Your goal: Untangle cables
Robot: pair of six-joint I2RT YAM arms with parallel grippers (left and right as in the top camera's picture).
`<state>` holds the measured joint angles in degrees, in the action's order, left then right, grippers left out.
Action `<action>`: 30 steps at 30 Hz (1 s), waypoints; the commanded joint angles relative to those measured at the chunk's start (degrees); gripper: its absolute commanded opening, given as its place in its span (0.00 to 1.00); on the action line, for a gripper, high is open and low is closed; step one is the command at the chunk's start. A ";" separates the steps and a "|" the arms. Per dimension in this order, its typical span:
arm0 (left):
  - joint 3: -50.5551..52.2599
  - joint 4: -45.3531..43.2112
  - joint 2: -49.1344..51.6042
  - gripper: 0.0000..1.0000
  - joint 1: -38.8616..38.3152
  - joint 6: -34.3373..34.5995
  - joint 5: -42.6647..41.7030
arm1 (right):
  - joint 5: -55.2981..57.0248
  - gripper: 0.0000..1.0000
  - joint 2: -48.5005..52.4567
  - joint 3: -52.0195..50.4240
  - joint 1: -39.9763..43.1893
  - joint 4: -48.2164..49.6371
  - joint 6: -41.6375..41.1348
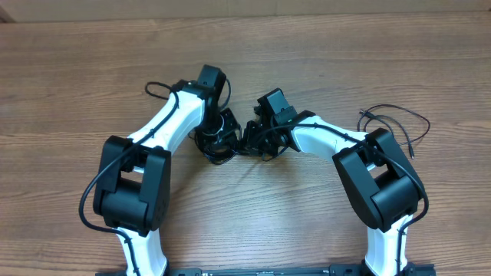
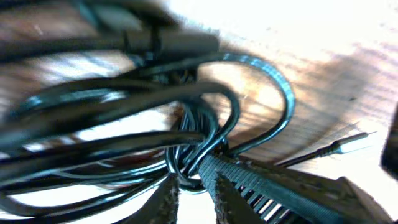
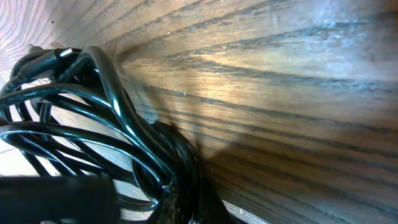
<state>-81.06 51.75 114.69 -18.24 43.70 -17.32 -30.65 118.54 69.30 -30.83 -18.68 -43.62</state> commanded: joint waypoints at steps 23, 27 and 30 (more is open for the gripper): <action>4.20 -6.99 1.64 0.24 -2.08 4.20 6.80 | 1.60 0.04 1.16 -0.83 0.04 -0.02 0.44; 4.33 -7.02 2.21 0.24 -2.19 6.05 6.51 | 1.60 0.04 1.16 -0.83 0.04 -0.02 0.44; 4.83 -8.63 2.21 0.25 -2.95 7.37 5.55 | 1.62 0.04 1.16 -0.83 0.04 -0.02 0.44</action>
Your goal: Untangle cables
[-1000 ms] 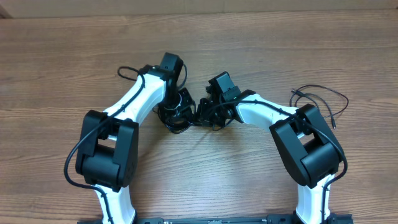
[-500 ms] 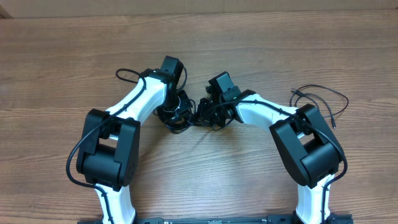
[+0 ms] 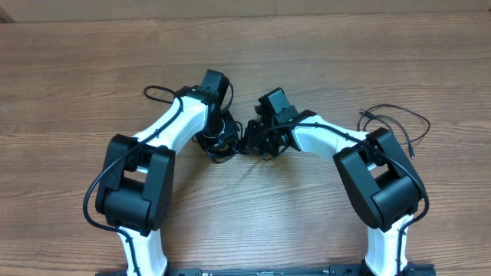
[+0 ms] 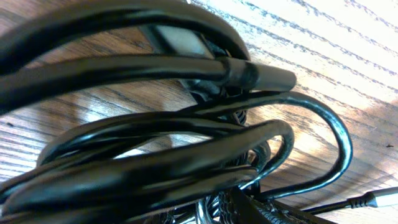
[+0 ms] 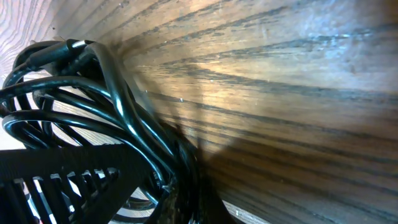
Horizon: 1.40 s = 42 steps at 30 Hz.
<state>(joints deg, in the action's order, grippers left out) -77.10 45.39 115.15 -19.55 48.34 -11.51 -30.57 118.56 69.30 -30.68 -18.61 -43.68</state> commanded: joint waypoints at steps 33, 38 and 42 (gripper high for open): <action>2.99 -6.97 -1.68 0.04 3.41 -1.55 -19.30 | 1.60 0.04 1.14 -0.83 -0.44 0.11 3.28; 2.99 -8.66 -1.84 0.04 5.86 -2.12 -27.58 | 1.60 0.04 1.14 -0.83 -0.44 0.11 3.28; 2.99 -8.63 -1.84 0.04 7.50 -2.08 -30.95 | 1.57 0.04 1.14 -0.83 -0.44 0.20 3.61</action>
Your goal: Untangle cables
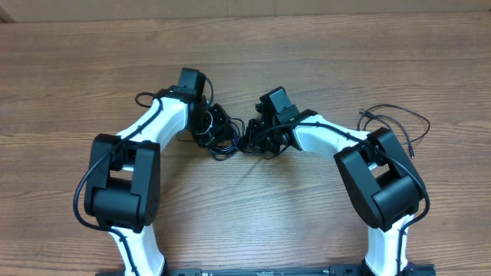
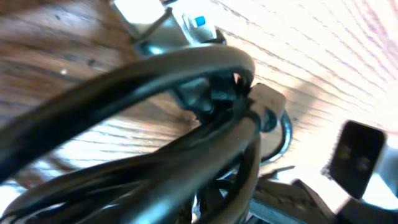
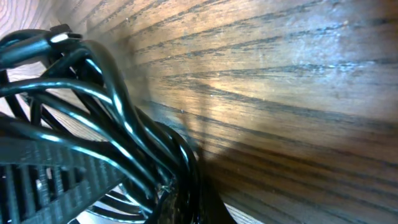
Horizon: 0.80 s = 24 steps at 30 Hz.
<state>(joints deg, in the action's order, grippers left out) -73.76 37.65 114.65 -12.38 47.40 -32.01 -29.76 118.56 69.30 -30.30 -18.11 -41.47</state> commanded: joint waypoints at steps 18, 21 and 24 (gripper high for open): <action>-0.35 0.09 -1.33 0.04 5.14 -9.73 -15.80 | 0.76 0.04 1.14 -0.83 -0.81 -0.33 1.49; -0.35 4.13 -1.33 0.04 3.89 -9.70 -7.34 | 0.74 0.04 1.14 -0.83 -0.81 -0.33 1.46; -0.37 5.40 -1.36 0.13 2.21 -9.75 -1.77 | 0.74 0.04 1.14 -0.83 -0.81 -0.37 1.49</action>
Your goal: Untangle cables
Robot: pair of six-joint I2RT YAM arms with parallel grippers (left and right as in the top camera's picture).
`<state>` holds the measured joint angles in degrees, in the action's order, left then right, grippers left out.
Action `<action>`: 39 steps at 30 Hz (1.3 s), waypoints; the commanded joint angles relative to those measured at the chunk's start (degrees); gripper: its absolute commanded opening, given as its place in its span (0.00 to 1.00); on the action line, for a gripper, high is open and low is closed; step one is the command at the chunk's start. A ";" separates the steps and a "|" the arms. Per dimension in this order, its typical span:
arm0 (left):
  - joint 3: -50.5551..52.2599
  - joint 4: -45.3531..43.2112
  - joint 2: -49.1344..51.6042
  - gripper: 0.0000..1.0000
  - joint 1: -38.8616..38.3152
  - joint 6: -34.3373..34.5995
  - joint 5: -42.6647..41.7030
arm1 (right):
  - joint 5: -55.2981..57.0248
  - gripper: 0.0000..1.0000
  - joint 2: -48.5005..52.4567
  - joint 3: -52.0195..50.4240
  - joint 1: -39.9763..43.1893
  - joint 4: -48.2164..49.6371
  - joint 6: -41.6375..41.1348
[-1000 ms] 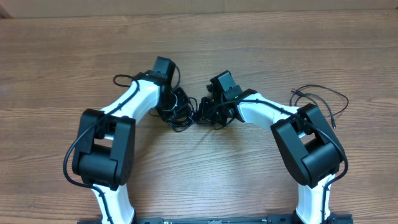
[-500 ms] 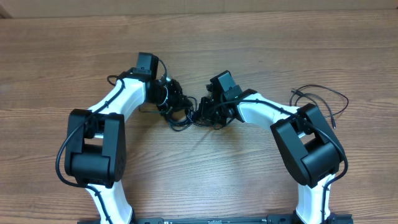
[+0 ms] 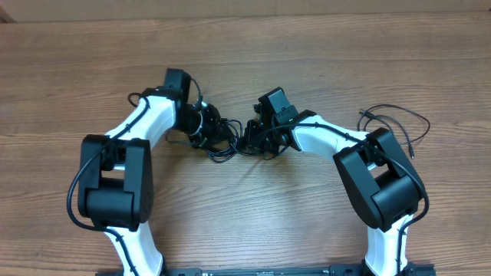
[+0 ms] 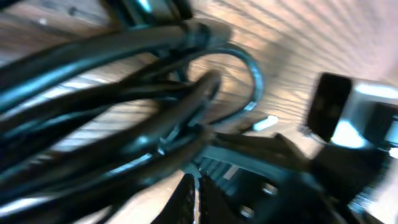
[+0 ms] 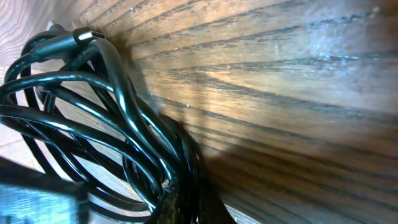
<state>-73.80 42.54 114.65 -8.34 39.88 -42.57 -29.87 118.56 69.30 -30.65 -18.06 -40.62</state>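
Note:
A knot of black cables (image 3: pixel 219 136) lies on the wooden table between my two grippers. My left gripper (image 3: pixel 201 123) is at the knot's left end, and its fingers (image 4: pixel 186 198) are pressed together under thick blurred loops (image 4: pixel 124 112). A silver plug tip (image 4: pixel 266 122) pokes out beyond the loops. My right gripper (image 3: pixel 252 139) is at the right end of the knot. Glossy strands (image 5: pixel 93 118) run down into its dark closed fingers (image 5: pixel 180 202).
A separate thin black cable (image 3: pixel 399 116) lies loose at the right, beyond the right arm's elbow. Both arms reach in from the near edge of the wooden table (image 3: pixel 307 46). The right arm's wrist fills the right side of the left wrist view.
My left arm has moved further to the left and the knot's left end has come with it. The knot now lies longer and flatter. The right gripper has stayed where it was.
At first both grippers were close together on a compact knot at the table's middle, and this had barely changed a second later. The left gripper was then further left with its strands. Now it is further still, and the knot lies spread out between the two grippers.

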 commanded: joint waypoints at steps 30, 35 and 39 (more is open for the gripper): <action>-2.32 -0.98 -2.45 0.20 -12.66 4.11 30.86 | 0.83 0.04 1.14 -0.83 -0.46 -0.26 0.61; -2.32 -0.96 -2.45 0.14 -13.14 5.57 32.92 | 0.83 0.04 1.14 -0.83 -0.46 -0.39 0.61; -2.34 -0.59 -2.51 0.04 -13.11 5.55 32.30 | 0.85 0.04 1.14 -0.83 -0.46 -0.39 0.61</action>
<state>-75.37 42.17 113.60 -21.04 44.66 -11.14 -29.76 118.56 69.30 -30.61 -18.00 -40.45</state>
